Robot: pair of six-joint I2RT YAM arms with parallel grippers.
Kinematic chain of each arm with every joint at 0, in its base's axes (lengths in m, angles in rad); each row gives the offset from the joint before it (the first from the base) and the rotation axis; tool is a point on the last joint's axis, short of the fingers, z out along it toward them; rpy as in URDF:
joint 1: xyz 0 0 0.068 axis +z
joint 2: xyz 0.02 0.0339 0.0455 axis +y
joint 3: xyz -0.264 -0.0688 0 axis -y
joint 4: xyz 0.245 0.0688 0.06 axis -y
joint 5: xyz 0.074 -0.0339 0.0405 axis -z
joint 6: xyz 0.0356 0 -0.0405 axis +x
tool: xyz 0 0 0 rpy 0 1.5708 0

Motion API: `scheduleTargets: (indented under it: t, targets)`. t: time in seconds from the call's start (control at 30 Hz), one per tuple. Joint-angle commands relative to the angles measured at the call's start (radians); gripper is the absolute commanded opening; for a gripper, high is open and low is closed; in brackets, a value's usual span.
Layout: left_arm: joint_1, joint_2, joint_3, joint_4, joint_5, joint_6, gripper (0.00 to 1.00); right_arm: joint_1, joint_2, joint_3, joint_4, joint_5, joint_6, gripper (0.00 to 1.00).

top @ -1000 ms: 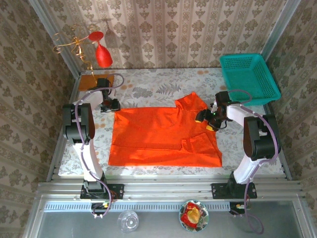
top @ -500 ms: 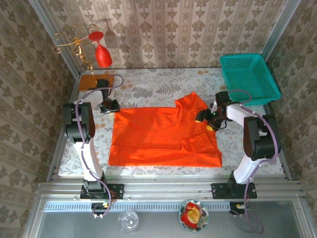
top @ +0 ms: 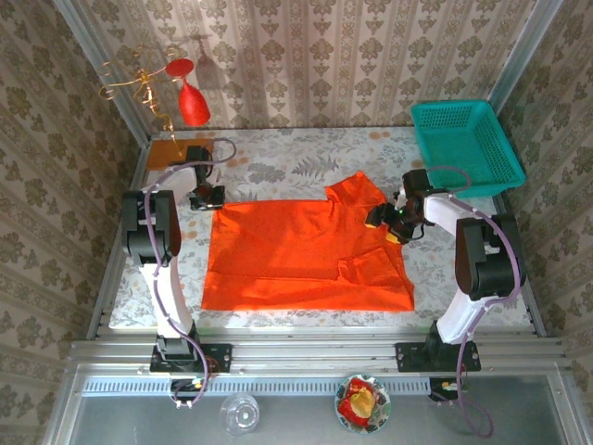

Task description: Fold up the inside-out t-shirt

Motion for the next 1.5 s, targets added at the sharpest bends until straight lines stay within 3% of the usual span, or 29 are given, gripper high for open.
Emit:
scheduleTargets:
  t: [0.0, 0.13, 0.33, 0.47, 0.7, 1.2, 1.47]
  targets:
    - [-0.011, 0.032, -0.006, -0.026, 0.010, 0.013, 0.05, 0.004, 0.015, 0.070, -0.040, 0.032, -0.044, 0.73]
    - [-0.009, 0.020, -0.017, -0.014, 0.008, 0.016, 0.00, 0.004, 0.051, 0.166, -0.074, 0.079, -0.119, 0.68]
    - [-0.011, 0.002, -0.033, 0.004, 0.006, 0.017, 0.00, 0.009, 0.167, 0.380, -0.134, 0.166, -0.310, 0.58]
    - [-0.010, -0.012, -0.043, 0.014, 0.006, 0.017, 0.00, 0.010, 0.272, 0.533, -0.176, 0.187, -0.443, 0.47]
    - [-0.012, -0.029, -0.043, 0.009, 0.006, 0.019, 0.00, 0.023, 0.476, 0.806, -0.263, 0.169, -0.594, 0.38]
    - [-0.018, -0.019, -0.005, -0.018, 0.027, 0.024, 0.00, 0.059, 0.830, 1.325, -0.450, 0.134, -0.635, 0.36]
    - [-0.023, -0.005, 0.012, -0.025, 0.037, 0.029, 0.00, 0.073, 0.876, 1.382, -0.477, 0.152, -0.646, 0.32]
